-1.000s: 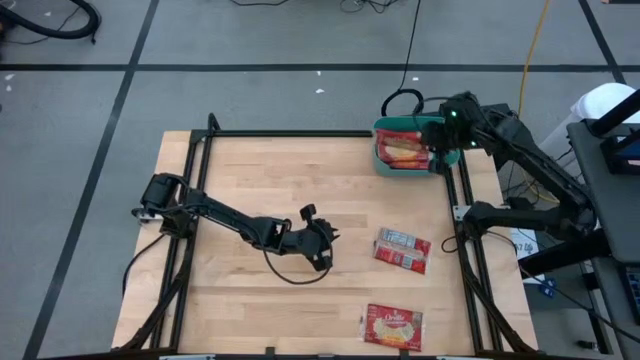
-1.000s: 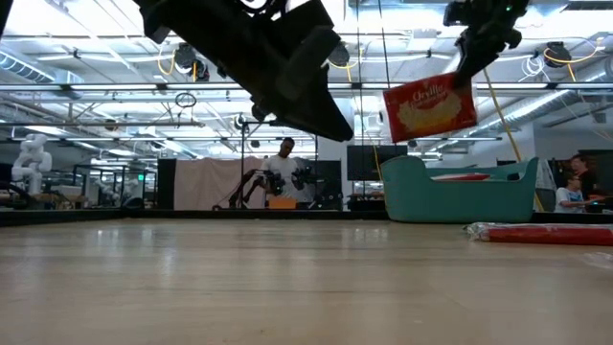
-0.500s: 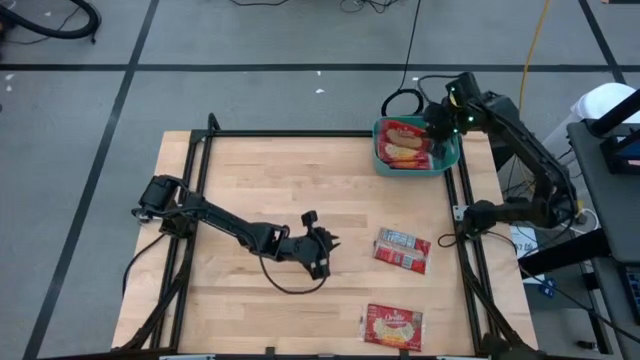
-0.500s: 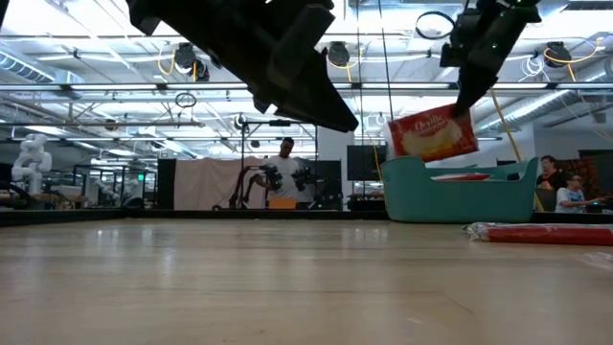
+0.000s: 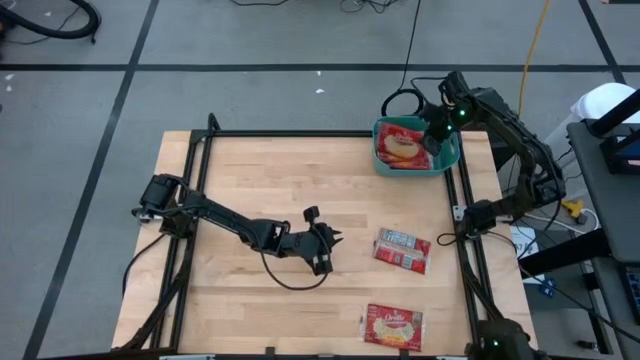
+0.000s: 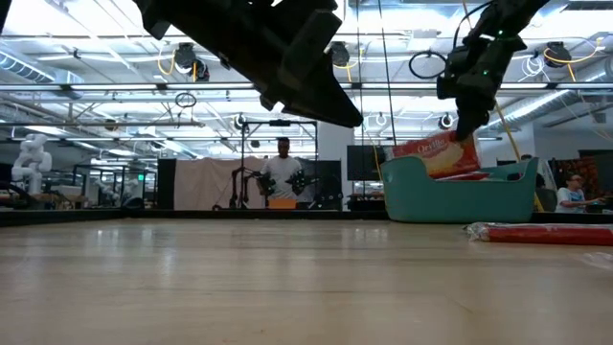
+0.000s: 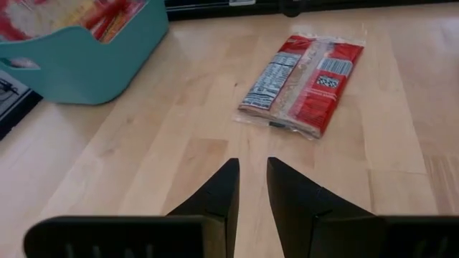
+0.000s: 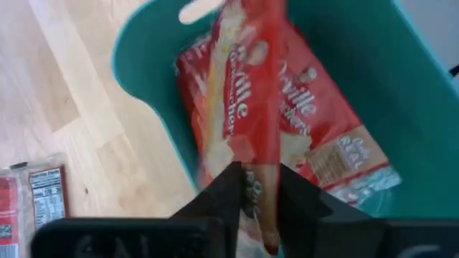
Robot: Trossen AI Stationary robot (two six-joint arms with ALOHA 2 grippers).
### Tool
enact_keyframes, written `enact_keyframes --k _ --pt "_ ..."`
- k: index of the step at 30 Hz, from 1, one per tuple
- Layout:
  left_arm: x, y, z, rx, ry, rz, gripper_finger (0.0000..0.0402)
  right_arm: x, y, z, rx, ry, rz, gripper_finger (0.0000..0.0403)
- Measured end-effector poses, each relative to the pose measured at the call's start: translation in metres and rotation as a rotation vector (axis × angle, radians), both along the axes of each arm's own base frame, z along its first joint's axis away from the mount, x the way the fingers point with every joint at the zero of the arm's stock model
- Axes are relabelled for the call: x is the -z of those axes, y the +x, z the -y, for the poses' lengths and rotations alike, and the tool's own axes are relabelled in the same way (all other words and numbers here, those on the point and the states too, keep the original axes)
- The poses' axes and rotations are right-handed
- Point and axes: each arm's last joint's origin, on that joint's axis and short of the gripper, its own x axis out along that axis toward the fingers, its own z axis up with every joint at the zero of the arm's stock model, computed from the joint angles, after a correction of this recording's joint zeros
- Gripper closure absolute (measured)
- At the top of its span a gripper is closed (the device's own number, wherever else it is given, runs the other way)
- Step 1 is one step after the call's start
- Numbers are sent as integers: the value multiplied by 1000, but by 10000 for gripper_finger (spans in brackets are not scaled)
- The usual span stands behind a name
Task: Sort popcorn bags into baskets
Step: Put the red popcorn bag into the blue bin
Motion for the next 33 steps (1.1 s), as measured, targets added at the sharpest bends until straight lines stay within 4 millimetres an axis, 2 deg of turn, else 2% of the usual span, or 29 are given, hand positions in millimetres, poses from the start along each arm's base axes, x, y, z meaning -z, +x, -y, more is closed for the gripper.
enact_keyframes --k 4,9,14,17,20,24,27,30,33 --pt "0 0 0 4 6 3 325 2 0 5 64 -20 -53 305" --pt "0 1 -1 7 10 1 325 1 3 12 190 -141 -169 263" --pt "0 1 -1 11 18 -2 325 -3 13 3 207 -101 -114 243" --pt "0 0 -1 11 17 -2 325 -2 22 -23 132 2 -14 242" --pt "0 0 -1 11 18 -3 325 5 30 -62 54 40 64 246" --pt "0 1 -3 8 22 -4 325 27 35 -119 0 13 22 249" --pt "0 2 -6 7 35 -6 325 40 36 -151 -78 9 100 250" --pt "-1 3 -10 0 39 -4 325 54 39 -169 -95 -51 139 255" --pt "-1 4 -15 -7 35 -4 325 72 45 -173 -75 -134 93 272"
